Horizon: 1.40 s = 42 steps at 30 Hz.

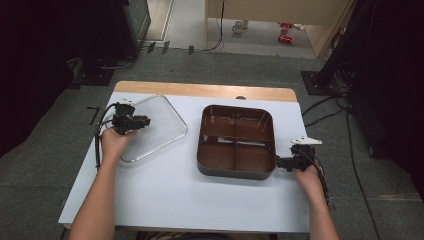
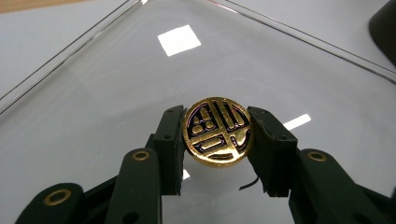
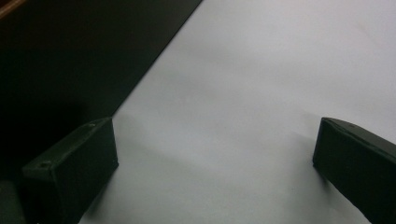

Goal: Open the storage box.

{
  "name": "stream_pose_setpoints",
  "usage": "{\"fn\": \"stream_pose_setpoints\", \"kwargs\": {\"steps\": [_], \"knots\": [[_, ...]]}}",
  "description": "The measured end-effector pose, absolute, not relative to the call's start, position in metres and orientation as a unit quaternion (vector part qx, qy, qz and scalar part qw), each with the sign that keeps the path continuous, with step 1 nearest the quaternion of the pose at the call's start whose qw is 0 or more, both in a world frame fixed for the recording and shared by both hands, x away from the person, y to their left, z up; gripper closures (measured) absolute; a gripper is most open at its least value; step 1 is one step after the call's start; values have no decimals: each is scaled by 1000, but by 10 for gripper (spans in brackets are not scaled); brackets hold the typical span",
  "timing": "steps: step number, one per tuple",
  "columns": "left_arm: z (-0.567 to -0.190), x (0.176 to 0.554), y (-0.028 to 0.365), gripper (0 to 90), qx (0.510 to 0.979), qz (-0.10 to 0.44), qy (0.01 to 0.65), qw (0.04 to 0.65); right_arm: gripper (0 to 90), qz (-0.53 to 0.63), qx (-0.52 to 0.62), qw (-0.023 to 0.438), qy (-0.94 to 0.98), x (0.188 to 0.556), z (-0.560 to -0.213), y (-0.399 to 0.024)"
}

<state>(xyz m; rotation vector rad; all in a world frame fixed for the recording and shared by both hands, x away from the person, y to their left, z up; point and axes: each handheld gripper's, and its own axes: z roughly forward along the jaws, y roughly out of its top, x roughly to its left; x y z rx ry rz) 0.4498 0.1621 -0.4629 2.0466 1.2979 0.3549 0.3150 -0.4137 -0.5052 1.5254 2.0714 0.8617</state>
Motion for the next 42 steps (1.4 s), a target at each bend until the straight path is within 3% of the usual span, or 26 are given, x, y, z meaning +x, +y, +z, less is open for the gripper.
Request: {"fn": "stream_pose_setpoints", "kwargs": {"steps": [15, 24, 35, 42], "knots": [[-471, 451, 162, 581, 785, 132, 506, 332, 0, 310, 549, 213, 746, 315, -505, -414], [-466, 449, 158, 429, 791, 122, 501, 330, 0, 310, 549, 213, 746, 315, -505, -414], [-438, 437, 157, 393, 786, 141, 486, 356, 0, 310, 549, 213, 746, 315, -505, -414], [-423, 427, 151, 368, 785, 128, 473, 379, 0, 310, 549, 213, 746, 315, -505, -414]]}}
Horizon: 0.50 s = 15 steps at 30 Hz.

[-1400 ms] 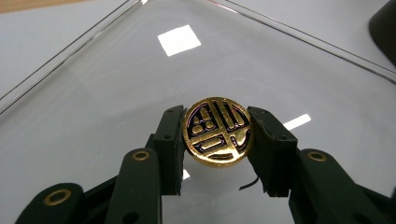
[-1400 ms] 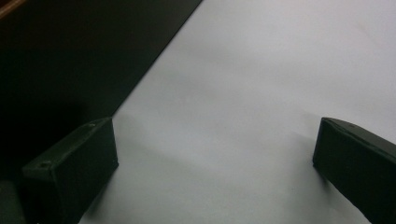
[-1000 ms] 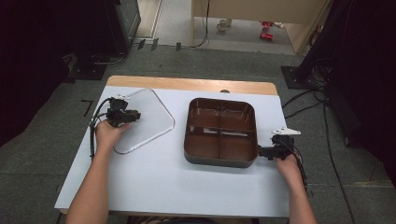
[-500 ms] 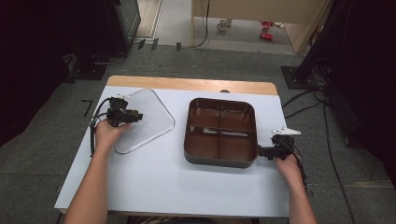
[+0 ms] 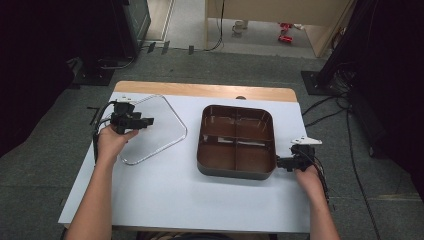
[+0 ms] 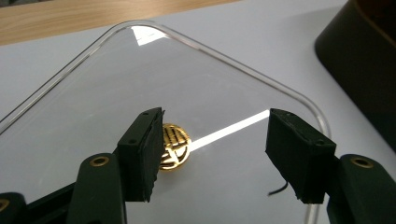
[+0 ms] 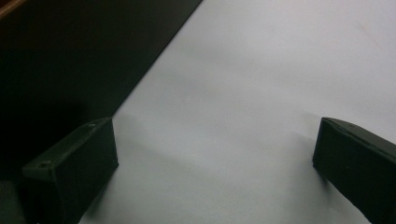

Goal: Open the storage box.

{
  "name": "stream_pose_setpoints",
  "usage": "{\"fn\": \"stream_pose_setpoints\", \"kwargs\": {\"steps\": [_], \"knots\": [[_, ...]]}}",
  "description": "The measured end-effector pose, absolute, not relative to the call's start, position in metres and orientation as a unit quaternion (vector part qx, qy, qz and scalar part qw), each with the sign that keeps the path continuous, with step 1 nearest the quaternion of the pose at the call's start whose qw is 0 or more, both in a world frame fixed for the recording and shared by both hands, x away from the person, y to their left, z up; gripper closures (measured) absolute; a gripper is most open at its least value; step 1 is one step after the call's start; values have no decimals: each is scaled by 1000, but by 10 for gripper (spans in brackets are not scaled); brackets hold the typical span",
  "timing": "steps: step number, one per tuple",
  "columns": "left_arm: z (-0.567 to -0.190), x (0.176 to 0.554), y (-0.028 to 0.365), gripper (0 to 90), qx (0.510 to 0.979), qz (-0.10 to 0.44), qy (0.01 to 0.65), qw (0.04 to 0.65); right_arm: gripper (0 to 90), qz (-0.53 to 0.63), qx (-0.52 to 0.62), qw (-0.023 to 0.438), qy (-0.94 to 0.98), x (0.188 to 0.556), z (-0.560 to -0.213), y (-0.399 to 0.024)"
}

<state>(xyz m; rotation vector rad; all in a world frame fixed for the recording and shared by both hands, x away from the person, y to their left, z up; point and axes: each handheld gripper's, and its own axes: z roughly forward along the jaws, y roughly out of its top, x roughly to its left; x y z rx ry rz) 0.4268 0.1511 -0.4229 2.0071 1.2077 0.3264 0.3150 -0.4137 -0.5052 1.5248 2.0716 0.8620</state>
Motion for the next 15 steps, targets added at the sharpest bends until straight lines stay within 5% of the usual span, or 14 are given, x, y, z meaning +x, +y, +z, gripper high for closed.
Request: {"fn": "stream_pose_setpoints", "kwargs": {"steps": [15], "knots": [[-403, 396, 132, 344, 786, 126, 441, 415, 0, 310, 550, 213, 746, 315, -505, -414]]}}
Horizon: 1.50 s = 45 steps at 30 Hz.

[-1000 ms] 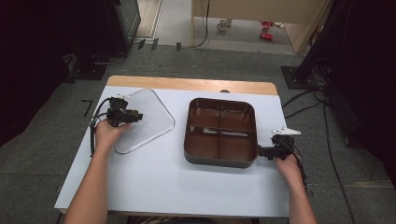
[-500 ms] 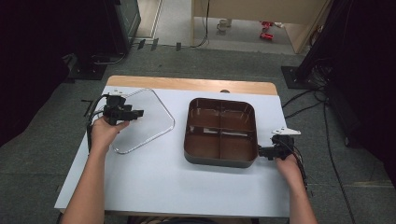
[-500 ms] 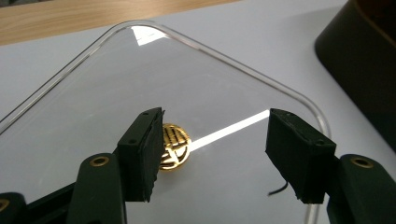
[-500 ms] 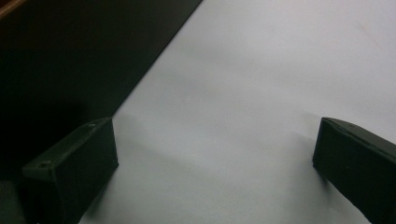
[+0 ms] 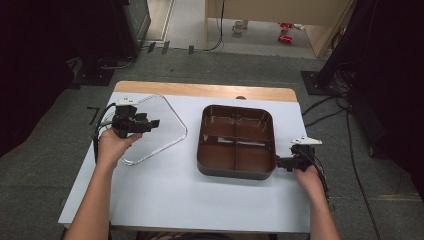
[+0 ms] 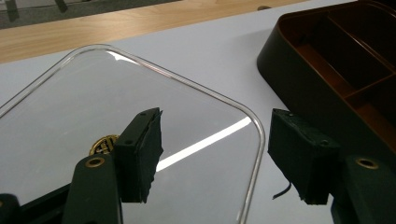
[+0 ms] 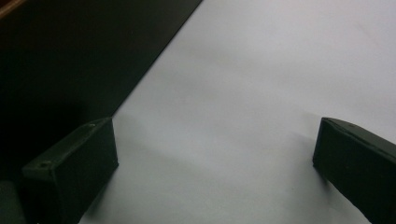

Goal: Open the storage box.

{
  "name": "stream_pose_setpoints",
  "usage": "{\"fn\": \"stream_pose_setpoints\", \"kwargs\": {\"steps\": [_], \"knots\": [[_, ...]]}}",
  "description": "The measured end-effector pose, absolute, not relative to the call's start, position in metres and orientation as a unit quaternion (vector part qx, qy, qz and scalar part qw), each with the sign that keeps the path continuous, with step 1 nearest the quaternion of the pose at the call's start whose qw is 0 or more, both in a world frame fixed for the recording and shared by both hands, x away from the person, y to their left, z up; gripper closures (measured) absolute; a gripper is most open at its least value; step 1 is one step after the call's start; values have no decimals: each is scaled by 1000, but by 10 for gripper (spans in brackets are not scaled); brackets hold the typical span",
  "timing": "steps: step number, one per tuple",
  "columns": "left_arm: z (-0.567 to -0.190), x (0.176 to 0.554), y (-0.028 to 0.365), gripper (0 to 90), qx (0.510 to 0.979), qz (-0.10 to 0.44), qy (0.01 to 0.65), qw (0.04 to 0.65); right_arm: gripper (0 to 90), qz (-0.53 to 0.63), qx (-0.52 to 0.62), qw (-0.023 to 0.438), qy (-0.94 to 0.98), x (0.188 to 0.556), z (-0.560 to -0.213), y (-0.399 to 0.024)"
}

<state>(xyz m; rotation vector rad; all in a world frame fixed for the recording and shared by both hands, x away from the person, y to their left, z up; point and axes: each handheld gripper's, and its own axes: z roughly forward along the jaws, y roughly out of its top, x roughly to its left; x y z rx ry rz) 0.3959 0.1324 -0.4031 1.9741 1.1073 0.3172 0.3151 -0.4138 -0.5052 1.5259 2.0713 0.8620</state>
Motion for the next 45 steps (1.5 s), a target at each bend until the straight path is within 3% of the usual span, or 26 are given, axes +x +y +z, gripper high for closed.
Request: {"fn": "stream_pose_setpoints", "kwargs": {"steps": [10, 27, 42, 45], "knots": [[-408, 373, 108, 262, 806, 116, 405, 416, 0, 310, 549, 213, 746, 315, -505, -414], [-451, 335, 67, 225, 849, 103, 335, 395, 0, 310, 549, 213, 746, 315, -505, -414], [-485, 331, 43, 227, 883, 92, 307, 343, 0, 310, 549, 213, 746, 315, -505, -414], [-490, 327, 35, 201, 889, 110, 290, 336, 0, 310, 549, 213, 746, 315, -505, -414]]}}
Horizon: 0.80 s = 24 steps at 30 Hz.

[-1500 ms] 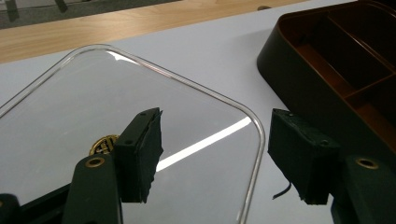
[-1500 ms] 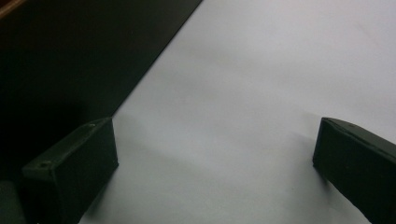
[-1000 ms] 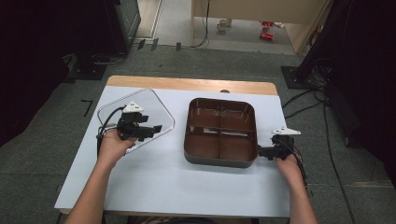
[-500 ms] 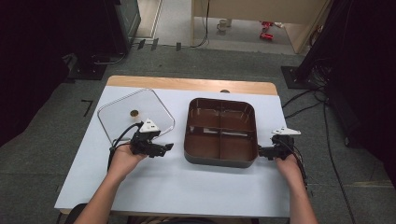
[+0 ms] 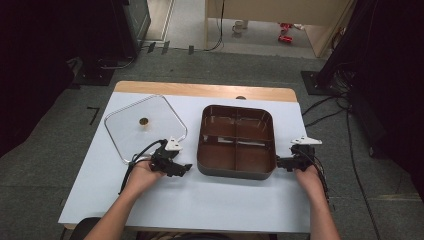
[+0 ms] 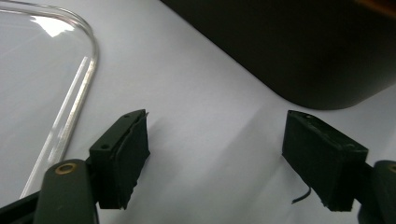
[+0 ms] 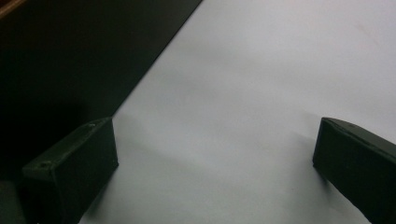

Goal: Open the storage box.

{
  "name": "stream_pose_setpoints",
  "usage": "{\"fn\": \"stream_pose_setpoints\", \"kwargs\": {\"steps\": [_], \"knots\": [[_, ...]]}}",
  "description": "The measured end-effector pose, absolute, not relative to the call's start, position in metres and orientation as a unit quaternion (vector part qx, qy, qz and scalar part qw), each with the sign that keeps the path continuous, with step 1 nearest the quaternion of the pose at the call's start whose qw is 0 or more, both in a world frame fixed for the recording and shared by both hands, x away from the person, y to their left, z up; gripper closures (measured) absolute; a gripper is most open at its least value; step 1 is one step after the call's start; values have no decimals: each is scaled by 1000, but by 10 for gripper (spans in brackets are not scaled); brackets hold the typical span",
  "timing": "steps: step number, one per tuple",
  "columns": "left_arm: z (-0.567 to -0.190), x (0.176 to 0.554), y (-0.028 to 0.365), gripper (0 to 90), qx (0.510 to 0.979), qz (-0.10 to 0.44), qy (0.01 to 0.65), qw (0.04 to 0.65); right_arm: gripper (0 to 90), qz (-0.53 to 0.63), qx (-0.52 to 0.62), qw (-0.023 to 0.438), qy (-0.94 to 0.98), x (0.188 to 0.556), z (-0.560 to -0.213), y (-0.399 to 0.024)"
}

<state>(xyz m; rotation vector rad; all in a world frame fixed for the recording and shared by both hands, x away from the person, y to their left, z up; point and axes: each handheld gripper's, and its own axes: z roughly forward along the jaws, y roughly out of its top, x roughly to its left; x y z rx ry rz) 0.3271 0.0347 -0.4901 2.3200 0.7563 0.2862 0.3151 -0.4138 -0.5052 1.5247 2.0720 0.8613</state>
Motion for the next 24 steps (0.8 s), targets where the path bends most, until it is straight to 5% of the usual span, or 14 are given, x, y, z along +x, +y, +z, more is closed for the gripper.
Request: {"fn": "stream_pose_setpoints", "kwargs": {"steps": [17, 24], "knots": [[-499, 319, 37, 183, 868, 129, 296, 376, 0, 310, 549, 213, 746, 315, -505, -414], [-500, 310, 33, 113, 847, 156, 360, 360, 0, 310, 550, 213, 746, 315, -505, -414]]}}
